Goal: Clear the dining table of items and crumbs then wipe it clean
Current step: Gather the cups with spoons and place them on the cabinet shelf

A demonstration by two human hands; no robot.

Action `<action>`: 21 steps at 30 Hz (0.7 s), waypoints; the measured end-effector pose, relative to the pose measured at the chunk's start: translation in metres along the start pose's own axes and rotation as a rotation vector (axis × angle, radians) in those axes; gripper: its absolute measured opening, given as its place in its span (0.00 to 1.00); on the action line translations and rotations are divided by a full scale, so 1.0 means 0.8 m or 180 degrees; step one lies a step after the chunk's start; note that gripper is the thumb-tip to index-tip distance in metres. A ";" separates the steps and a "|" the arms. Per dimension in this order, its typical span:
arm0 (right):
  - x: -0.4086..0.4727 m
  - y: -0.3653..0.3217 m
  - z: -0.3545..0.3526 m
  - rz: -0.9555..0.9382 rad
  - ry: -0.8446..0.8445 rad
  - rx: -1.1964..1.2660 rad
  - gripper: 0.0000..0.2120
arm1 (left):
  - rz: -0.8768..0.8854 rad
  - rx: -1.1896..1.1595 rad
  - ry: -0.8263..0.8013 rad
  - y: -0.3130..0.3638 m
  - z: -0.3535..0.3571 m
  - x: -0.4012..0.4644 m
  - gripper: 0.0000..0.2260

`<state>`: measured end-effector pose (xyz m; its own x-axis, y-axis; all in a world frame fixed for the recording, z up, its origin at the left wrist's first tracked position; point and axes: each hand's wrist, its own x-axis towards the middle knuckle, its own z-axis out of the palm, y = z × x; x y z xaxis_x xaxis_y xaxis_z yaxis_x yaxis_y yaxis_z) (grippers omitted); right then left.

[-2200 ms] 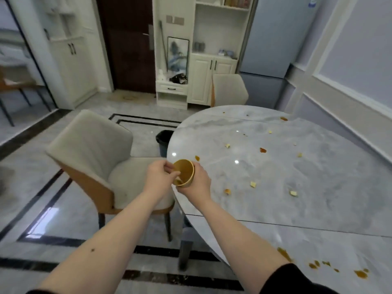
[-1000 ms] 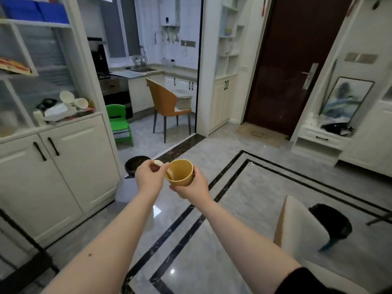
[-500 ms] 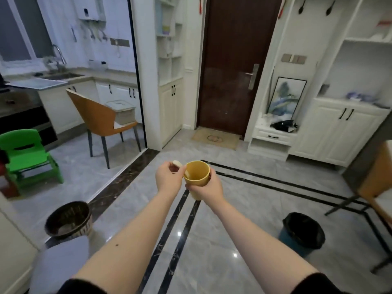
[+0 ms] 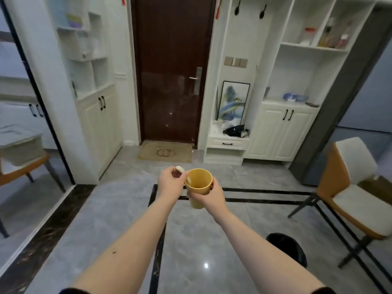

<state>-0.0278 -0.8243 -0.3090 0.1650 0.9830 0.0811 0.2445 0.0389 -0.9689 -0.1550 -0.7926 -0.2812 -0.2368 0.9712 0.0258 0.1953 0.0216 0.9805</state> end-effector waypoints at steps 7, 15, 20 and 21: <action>0.208 0.004 -0.069 0.0145 0.0735 -0.0080 0.31 | 0.0151 -0.0001 -0.0825 0.056 0.163 0.196 0.10; 0.427 0.067 -0.210 0.0307 0.1328 -0.0267 0.30 | 0.0185 -0.0178 -0.1481 0.083 0.410 0.356 0.07; 0.589 0.092 -0.316 0.0335 0.1604 -0.0278 0.32 | 0.0353 -0.0183 -0.1876 0.138 0.565 0.462 0.05; 0.620 0.093 -0.336 0.0324 0.1666 -0.0270 0.33 | 0.0365 -0.0174 -0.1947 0.149 0.593 0.484 0.05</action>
<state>0.3288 -0.3817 -0.2783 0.6406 0.7593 0.1145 0.2753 -0.0879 -0.9573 0.2282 -0.3015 -0.2466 0.3737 0.9270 0.0311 0.1345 -0.0873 0.9871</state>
